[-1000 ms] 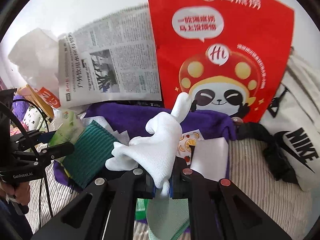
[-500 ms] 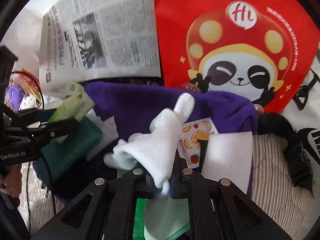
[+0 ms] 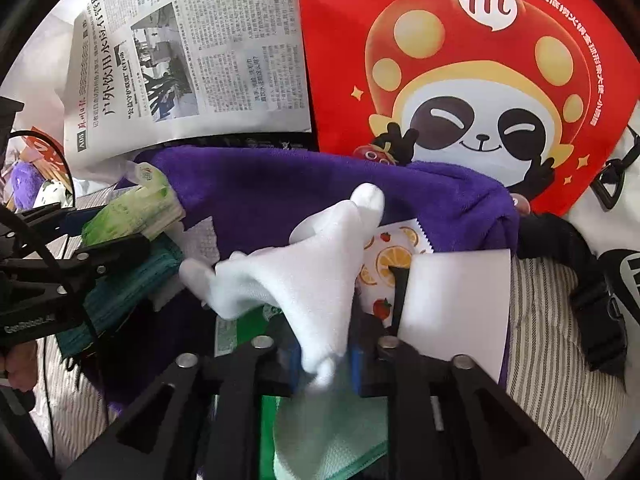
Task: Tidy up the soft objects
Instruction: 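Lower the tissue pack and glove onto the towel and open both grippers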
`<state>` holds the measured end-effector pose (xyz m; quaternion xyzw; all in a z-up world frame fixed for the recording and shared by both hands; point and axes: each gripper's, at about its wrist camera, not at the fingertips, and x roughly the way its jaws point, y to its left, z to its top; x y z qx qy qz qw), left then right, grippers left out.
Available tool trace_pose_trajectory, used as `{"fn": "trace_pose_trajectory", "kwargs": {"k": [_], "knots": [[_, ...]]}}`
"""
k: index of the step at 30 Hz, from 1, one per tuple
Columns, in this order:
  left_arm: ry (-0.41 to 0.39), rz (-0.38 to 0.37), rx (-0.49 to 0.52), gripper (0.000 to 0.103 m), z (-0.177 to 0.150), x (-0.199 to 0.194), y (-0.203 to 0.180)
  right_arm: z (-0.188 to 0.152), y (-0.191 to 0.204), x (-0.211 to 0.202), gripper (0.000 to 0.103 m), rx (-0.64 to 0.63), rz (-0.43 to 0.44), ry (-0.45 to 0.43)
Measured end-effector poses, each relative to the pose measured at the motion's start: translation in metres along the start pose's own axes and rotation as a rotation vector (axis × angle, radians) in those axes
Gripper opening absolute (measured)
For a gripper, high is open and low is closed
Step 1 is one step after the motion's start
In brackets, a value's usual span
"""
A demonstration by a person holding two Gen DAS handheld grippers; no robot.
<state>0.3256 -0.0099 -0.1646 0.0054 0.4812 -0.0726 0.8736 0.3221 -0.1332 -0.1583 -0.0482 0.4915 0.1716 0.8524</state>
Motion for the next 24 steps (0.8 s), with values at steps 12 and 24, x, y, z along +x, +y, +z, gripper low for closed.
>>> {"fn": "trace_pose_trajectory", "kwargs": {"k": [12, 24], "knots": [[0.016, 0.033, 0.053, 0.069, -0.002, -0.004, -0.006, 0.002, 0.003, -0.033, 0.059, -0.014, -0.025, -0.061], [0.054, 0.082, 0.041, 0.075, -0.017, -0.035, 0.001, -0.031, 0.001, -0.091, 0.073, 0.036, -0.055, -0.071]]}}
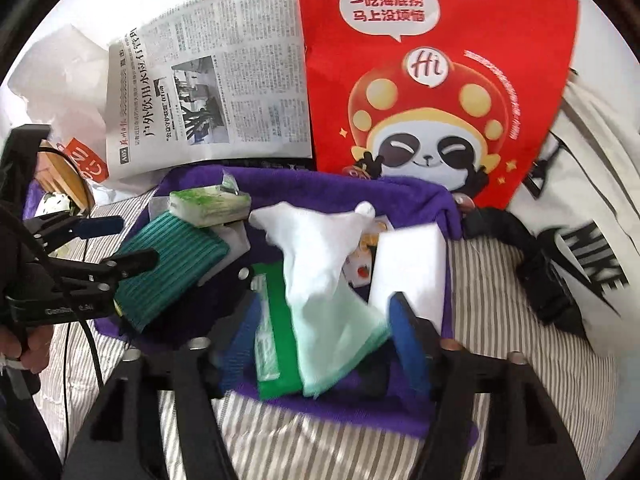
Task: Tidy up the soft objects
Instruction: 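Lower the tissue pack and glove onto the towel and open both grippers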
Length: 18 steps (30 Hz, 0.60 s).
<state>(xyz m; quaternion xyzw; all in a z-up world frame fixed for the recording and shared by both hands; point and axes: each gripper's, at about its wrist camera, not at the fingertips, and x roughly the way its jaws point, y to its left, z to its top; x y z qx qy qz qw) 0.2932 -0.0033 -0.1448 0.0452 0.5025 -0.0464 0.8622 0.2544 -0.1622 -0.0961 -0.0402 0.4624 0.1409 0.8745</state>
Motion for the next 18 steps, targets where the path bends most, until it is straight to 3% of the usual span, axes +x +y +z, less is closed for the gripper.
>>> {"fn": "trace_pose_trajectory", "kwargs": {"k": [4, 6, 9, 12, 18], "knots": [[-0.028, -0.002, -0.022, 0.086, -0.009, -0.029, 0.0, -0.013, 0.007, -0.022, 0.076, 0.019, -0.023, -0.024], [-0.051, 0.007, -0.025, 0.088, -0.016, -0.046, -0.002, -0.019, 0.011, -0.031, 0.084, 0.039, -0.025, -0.042], [-0.084, 0.03, -0.029, 0.094, -0.03, -0.074, -0.011, -0.03, 0.015, -0.05, 0.088, 0.065, -0.03, -0.071], [-0.109, 0.03, -0.039, 0.094, -0.044, -0.097, -0.021, -0.042, 0.016, -0.072, 0.096, 0.09, -0.055, -0.111], [-0.152, 0.041, -0.046, 0.094, -0.068, -0.135, -0.04, -0.066, 0.018, -0.102, 0.097, 0.125, -0.09, -0.123]]}}
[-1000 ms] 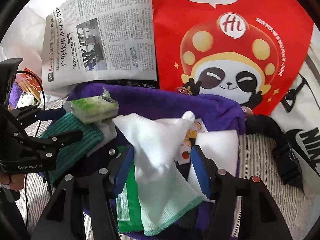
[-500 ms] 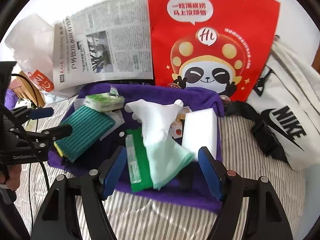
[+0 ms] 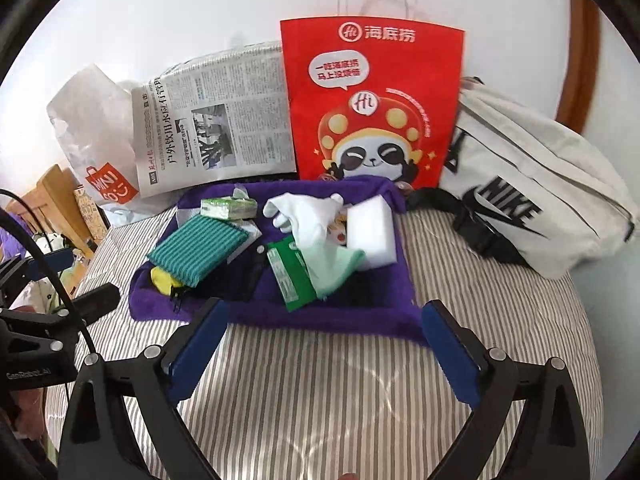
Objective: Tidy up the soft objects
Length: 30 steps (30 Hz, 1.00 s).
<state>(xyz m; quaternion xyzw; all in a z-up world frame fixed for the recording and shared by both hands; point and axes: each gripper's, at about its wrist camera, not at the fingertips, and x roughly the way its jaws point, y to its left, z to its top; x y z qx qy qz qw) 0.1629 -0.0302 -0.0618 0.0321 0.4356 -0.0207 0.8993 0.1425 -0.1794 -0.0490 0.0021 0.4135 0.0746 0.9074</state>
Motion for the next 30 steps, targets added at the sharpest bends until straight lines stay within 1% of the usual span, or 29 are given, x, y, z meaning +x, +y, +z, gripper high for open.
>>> {"fn": "trace_pose_trajectory", "kwargs": {"k": [2, 7, 9, 10, 15, 18, 22, 30], "knots": [[-0.01, 0.005, -0.013, 0.094, -0.005, -0.011, 0.0, -0.007, -0.001, -0.007, 0.097, 0.006, -0.004, 0.006], [-0.029, -0.012, -0.055, 0.094, -0.024, -0.033, -0.002, -0.022, 0.002, -0.02, 0.097, -0.017, -0.016, 0.011], [-0.036, -0.001, -0.059, 0.094, -0.03, -0.039, -0.004, -0.028, 0.004, -0.028, 0.097, -0.029, -0.032, -0.001], [-0.04, 0.006, -0.062, 0.094, -0.033, -0.041, -0.006, -0.031, 0.004, -0.034, 0.097, -0.029, -0.035, -0.024], [-0.045, 0.022, -0.079, 0.094, -0.044, -0.048, -0.011, -0.04, 0.007, -0.045, 0.097, -0.037, -0.014, -0.024], [-0.051, 0.021, -0.101, 0.094, -0.049, -0.053, -0.01, -0.043, 0.009, -0.047, 0.097, -0.043, 0.003, -0.028], [-0.052, 0.021, -0.112, 0.094, -0.055, -0.059, -0.008, -0.044, 0.007, -0.044, 0.097, -0.023, 0.009, -0.013], [-0.073, 0.021, -0.124, 0.094, -0.056, -0.068, -0.003, -0.045, 0.004, -0.044, 0.097, -0.005, 0.005, -0.009]]}}
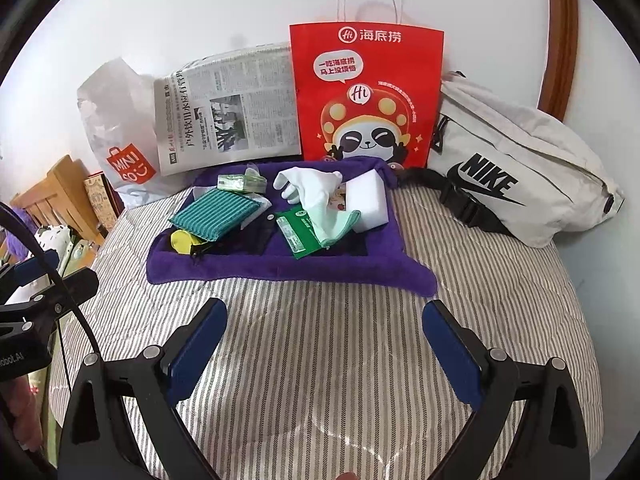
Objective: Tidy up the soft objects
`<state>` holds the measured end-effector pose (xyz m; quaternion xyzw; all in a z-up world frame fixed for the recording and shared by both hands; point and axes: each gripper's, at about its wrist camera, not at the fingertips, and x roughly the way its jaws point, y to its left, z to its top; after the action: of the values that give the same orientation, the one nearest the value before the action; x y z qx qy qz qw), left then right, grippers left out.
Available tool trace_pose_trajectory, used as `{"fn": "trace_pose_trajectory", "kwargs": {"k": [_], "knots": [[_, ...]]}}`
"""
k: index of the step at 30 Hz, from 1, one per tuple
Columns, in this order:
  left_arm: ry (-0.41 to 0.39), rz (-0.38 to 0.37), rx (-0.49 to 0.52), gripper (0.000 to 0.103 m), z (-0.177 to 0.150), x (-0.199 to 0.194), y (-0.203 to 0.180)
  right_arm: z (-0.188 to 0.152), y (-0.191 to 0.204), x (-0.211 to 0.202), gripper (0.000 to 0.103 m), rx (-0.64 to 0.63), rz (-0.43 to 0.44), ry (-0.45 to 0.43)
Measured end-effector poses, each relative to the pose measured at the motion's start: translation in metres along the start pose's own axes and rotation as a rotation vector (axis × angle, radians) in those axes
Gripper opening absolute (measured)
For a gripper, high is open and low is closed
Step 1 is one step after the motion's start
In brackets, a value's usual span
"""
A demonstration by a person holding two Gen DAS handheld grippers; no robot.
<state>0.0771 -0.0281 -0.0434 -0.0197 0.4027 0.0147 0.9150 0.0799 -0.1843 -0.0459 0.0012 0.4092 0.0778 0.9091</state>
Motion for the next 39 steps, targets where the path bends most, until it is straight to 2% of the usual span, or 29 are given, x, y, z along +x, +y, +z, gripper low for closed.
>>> {"fn": "trace_pose_trajectory", "kwargs": {"k": [39], "knots": [[0.02, -0.005, 0.035, 0.094, -0.002, 0.004, -0.01, 0.004, -0.01, -0.001, 0.097, 0.017, -0.012, 0.011]]}}
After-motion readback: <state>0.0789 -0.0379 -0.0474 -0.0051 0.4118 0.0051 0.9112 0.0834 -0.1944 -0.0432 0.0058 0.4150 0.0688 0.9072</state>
